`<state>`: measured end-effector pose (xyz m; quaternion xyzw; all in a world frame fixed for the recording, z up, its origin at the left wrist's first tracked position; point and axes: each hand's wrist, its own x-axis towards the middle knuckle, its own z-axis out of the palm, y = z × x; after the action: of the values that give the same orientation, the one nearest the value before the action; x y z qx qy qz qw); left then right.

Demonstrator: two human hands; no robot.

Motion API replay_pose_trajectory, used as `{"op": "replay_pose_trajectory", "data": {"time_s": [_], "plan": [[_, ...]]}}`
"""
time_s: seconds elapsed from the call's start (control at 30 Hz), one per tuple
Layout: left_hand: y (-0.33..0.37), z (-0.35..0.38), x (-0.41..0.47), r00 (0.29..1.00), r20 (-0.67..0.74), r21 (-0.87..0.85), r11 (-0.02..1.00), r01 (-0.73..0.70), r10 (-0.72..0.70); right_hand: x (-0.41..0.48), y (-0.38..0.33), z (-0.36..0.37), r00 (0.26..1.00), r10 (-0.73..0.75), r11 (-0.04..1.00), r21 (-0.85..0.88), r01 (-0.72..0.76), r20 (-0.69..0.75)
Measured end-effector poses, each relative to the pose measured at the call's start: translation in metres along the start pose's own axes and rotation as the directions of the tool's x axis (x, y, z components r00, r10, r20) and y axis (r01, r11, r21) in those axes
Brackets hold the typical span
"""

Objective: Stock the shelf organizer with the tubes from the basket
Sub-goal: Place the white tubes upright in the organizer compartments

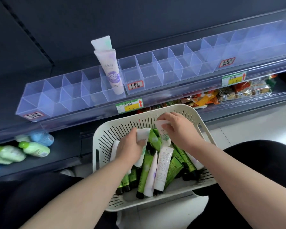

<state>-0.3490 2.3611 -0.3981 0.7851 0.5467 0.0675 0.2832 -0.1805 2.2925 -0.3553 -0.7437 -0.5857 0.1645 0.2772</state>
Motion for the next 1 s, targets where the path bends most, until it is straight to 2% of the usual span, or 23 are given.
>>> {"op": "replay_pose_trajectory", "data": {"time_s": [0.23,0.47,0.6,0.77,1.0], "plan": [[-0.007,-0.073,-0.007,0.969,-0.249,-0.217,0.975,-0.042,-0.014,0.007,-0.062,-0.005,0.982,-0.139,0.990,-0.016,0.138,-0.129],[-0.012,-0.170,-0.012,0.868,-0.492,-0.264,0.939,-0.222,0.067,0.037,-0.143,-0.025,0.955,-0.223,0.974,-0.090,0.209,-0.197],[-0.017,-0.222,-0.006,0.795,-0.607,-0.316,0.915,-0.253,0.010,0.062,-0.190,-0.036,0.927,-0.286,0.957,-0.112,0.267,-0.242],[-0.024,-0.265,0.006,0.761,-0.647,-0.360,0.903,-0.236,-0.059,0.109,-0.235,-0.036,0.905,-0.290,0.957,-0.065,0.284,-0.312],[-0.038,-0.278,0.034,0.778,-0.625,-0.380,0.895,-0.236,-0.061,0.169,-0.246,-0.013,0.936,-0.247,0.967,-0.127,0.221,-0.250]]}}
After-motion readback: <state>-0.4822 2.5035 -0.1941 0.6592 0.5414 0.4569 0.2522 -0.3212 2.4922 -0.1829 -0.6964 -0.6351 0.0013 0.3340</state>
